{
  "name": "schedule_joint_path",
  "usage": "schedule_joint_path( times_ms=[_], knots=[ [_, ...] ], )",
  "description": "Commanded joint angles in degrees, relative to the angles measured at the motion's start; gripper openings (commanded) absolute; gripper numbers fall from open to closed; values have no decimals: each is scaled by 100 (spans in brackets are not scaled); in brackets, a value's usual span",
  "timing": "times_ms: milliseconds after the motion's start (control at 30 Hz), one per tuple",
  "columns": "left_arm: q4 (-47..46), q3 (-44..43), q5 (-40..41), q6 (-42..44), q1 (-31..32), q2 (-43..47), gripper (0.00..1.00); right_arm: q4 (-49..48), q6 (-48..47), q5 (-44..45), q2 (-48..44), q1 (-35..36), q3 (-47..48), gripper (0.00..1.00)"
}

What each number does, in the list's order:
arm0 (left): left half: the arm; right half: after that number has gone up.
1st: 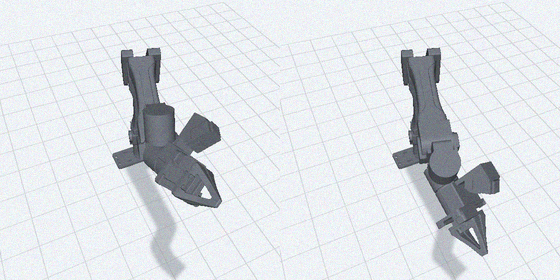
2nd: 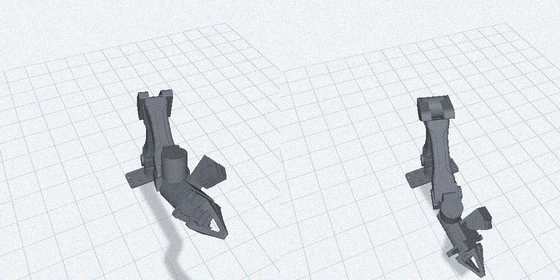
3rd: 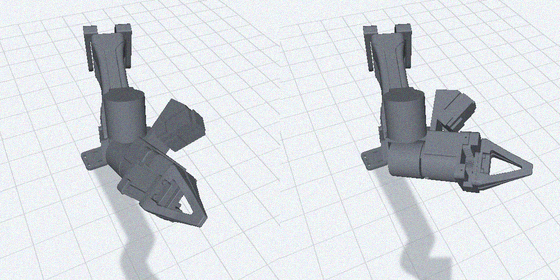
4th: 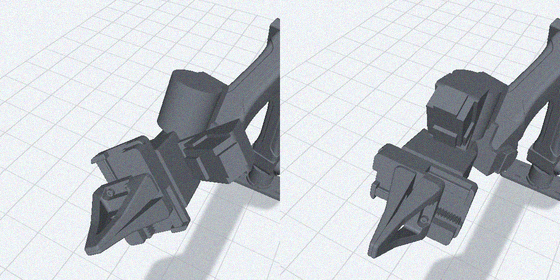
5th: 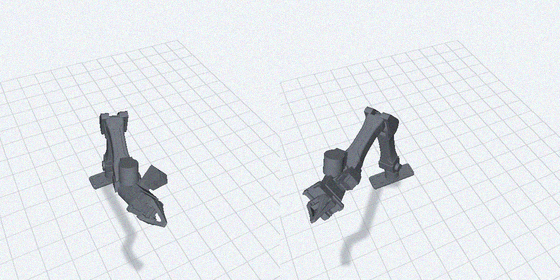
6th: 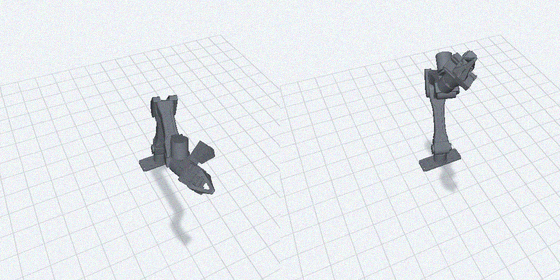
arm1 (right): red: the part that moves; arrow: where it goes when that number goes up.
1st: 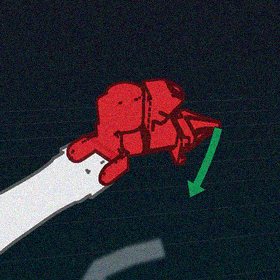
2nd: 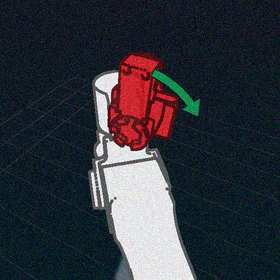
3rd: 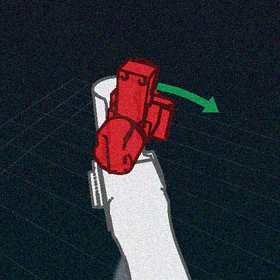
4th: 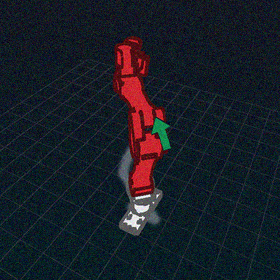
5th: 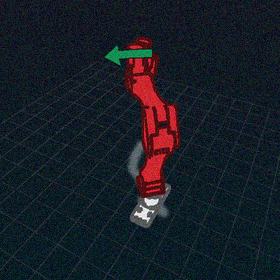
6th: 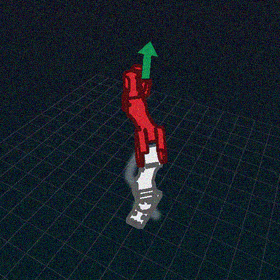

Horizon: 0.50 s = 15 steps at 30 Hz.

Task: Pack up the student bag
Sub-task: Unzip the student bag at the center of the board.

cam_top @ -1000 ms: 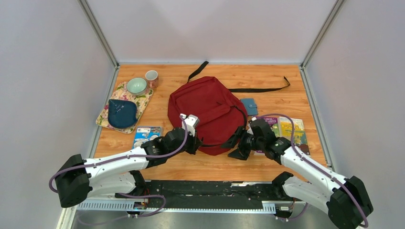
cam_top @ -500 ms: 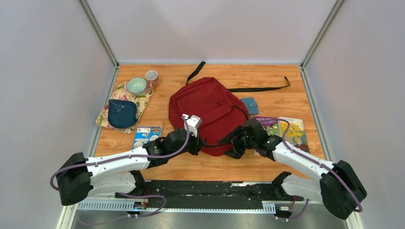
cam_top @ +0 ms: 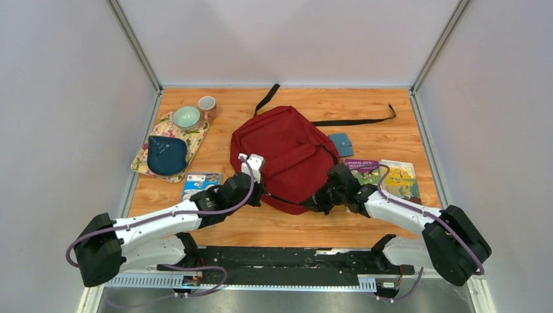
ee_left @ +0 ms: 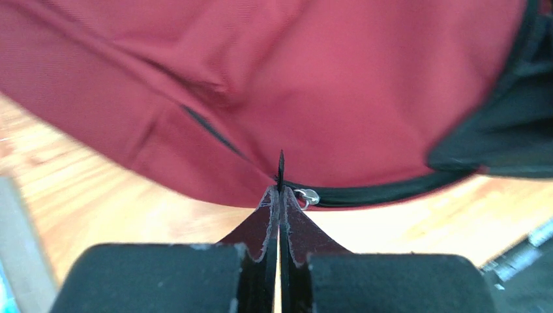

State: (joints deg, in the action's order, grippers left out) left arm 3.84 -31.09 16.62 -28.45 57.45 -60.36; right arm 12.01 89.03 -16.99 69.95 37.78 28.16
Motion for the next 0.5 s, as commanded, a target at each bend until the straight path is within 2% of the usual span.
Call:
schedule_joint_path(
  times_ms=[0,167,467],
  knots=[
    [312,217,396,418,-707,402,0,214,-386,170,-184,80,-127,0],
    [310,235,228,647,-1350,420,0,214,-527,205,-149,247,-92,0],
    [249,7,-177,665,-1421,235,0,3,-1176,144,115,686,593,0]
  ],
)
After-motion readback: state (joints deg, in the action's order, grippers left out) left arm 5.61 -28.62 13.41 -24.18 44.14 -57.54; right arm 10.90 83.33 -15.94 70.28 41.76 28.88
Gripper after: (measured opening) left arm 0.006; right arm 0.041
